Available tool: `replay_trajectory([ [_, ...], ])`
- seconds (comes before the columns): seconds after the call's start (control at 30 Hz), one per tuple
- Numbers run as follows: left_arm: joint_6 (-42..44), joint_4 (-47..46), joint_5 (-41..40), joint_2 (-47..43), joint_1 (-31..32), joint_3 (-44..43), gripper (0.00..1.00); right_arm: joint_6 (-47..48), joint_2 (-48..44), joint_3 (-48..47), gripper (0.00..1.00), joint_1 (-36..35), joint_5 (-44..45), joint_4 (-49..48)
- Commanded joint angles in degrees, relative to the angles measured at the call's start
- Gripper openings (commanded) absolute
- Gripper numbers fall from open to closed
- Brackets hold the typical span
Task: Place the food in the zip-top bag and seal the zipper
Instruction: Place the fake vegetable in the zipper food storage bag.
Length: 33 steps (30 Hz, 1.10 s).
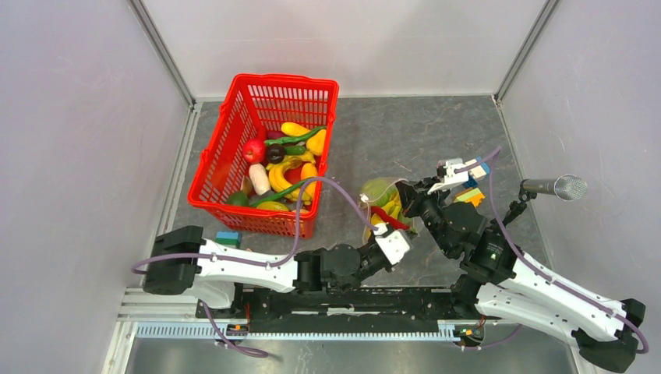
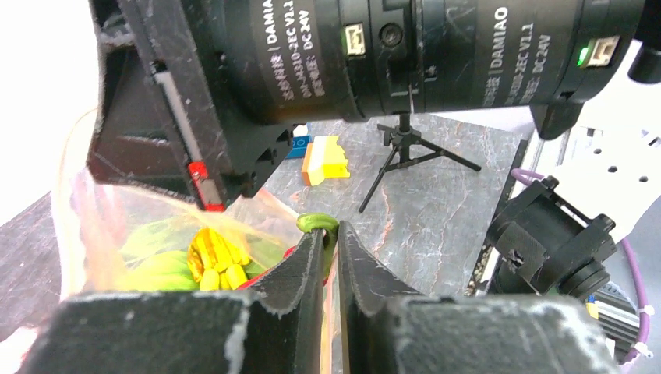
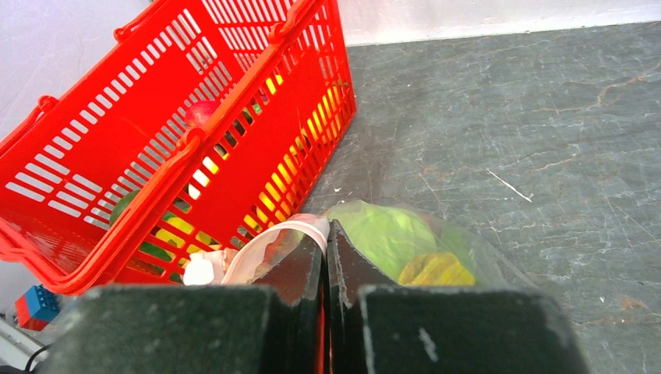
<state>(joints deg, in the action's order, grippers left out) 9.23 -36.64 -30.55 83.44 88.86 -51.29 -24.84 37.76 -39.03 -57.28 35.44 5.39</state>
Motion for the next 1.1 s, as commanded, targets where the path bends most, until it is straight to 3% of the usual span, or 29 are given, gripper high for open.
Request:
replay_trajectory([
  [0.0,3.51,-3.08,-1.97,-3.61,0.53,1.86,0.14,-0.24,-1.74,-2.38,0.06,-0.18,2.77,-1.97],
  [0.2,13.96,-1.73,-4.52,-2.03,0.35,1.23,0.05,0.42,-2.86,-1.49,0.05,-0.20,1.02,-3.42],
  [0.33,15.69,0.57,-5.88,-0.21,0.09,0.05,0.04,1.15,-2.58,-1.76,0.04,-0.20,-0.74,-3.97],
  [0.53,11.06,9.69,-2.88,2.18,-2.71,-4.69,0.03,2.56,-2.77,-1.06,0.02,-0.16,-5.24,-7.09],
  [0.8,-0.68,9.01,-0.29,-1.43,-8.08,-0.22,0.03,1.88,-5.29,-0.36,0.01,-0.14,-3.34,-6.77],
  [1.07,-3.16,18.34,0.83,2.43,-8.68,-4.82,0.02,1.43,-6.27,-0.61,0.00,-0.20,-3.54,-6.87],
])
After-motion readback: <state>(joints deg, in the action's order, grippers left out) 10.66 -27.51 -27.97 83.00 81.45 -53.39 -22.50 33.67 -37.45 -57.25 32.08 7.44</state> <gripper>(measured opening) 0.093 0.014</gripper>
